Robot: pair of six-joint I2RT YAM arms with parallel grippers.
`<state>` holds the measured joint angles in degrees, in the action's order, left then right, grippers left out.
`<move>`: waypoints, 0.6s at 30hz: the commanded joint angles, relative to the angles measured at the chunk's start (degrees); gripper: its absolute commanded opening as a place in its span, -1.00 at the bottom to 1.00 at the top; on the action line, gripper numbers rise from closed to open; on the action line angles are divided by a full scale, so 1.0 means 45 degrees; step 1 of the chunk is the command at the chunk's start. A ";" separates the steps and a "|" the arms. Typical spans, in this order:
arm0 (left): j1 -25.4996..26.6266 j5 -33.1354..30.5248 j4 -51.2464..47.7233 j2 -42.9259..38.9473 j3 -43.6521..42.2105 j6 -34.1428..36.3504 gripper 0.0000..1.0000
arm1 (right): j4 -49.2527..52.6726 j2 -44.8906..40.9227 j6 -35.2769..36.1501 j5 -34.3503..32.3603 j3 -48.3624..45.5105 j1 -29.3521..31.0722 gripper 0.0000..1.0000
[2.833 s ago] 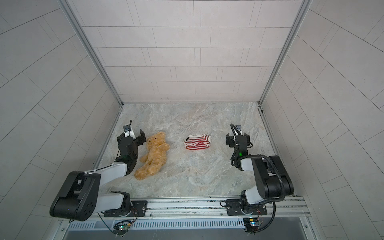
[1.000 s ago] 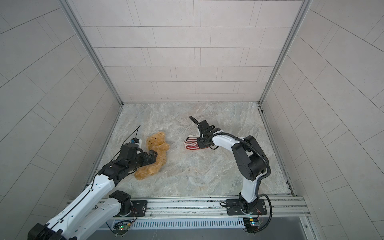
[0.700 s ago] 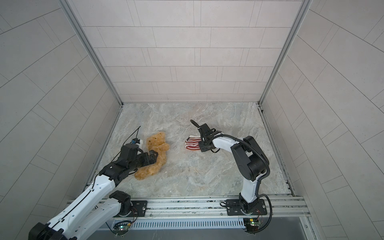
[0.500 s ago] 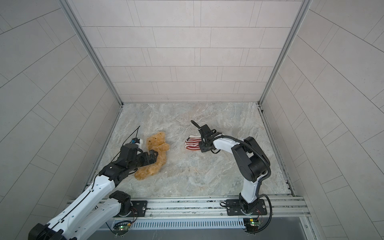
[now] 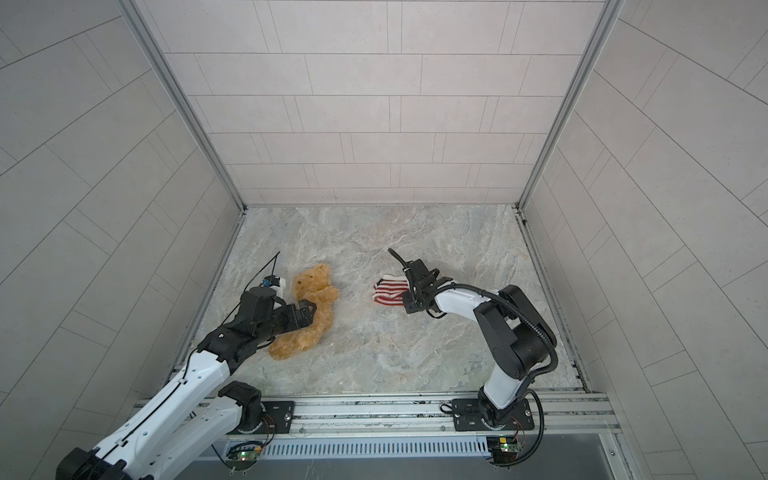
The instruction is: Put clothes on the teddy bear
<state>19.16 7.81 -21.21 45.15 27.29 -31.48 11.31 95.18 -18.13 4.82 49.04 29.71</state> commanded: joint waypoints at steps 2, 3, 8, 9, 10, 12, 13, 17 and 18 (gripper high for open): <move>0.0059 -0.0091 0.0220 -0.0177 -0.0292 0.0099 1.00 | 0.0656 -0.0910 -0.1051 0.0862 -0.0881 0.0963 -0.51; 0.0059 -0.0096 0.0250 -0.0205 -0.0308 0.0101 1.00 | 0.0753 -0.1184 -0.1148 0.0827 -0.0868 0.1099 -0.51; 0.0068 -0.0140 0.0207 -0.0120 -0.0341 0.0196 1.00 | 0.1467 -0.2611 -0.1266 0.0501 -0.0208 0.1209 -0.32; 0.0059 -0.0125 0.0203 -0.0111 -0.0341 0.0200 1.00 | 0.1576 -0.2746 -0.1204 0.0428 -0.0001 0.1209 -0.28; 0.0059 -0.0145 0.0188 -0.0129 -0.0356 0.0200 1.00 | 0.1584 -0.2822 -0.1070 0.0375 0.0219 0.1209 -0.24; 0.0059 -0.0153 0.0149 -0.0232 -0.0351 0.0200 1.00 | 0.1421 -0.2690 -0.0747 0.0374 0.0529 0.1209 -0.21; 0.0060 -0.0188 0.0093 -0.0311 -0.0327 0.0180 1.00 | 0.1393 -0.2503 -0.0599 0.0394 0.0742 0.1209 -0.20; 0.0069 -0.0430 -0.0227 -0.0829 -0.0355 0.0106 1.00 | 0.1539 -0.1350 -0.0328 0.0525 0.1844 0.1185 -0.11; 0.0063 -0.0376 -0.0180 -0.0936 -0.0397 0.0065 1.00 | 0.1611 -0.0985 -0.0303 0.0579 0.2169 0.1171 -0.07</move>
<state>19.16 7.16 -21.19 42.63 26.52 -31.48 16.97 87.35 -20.62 7.53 56.31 35.14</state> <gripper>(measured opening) 0.996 0.455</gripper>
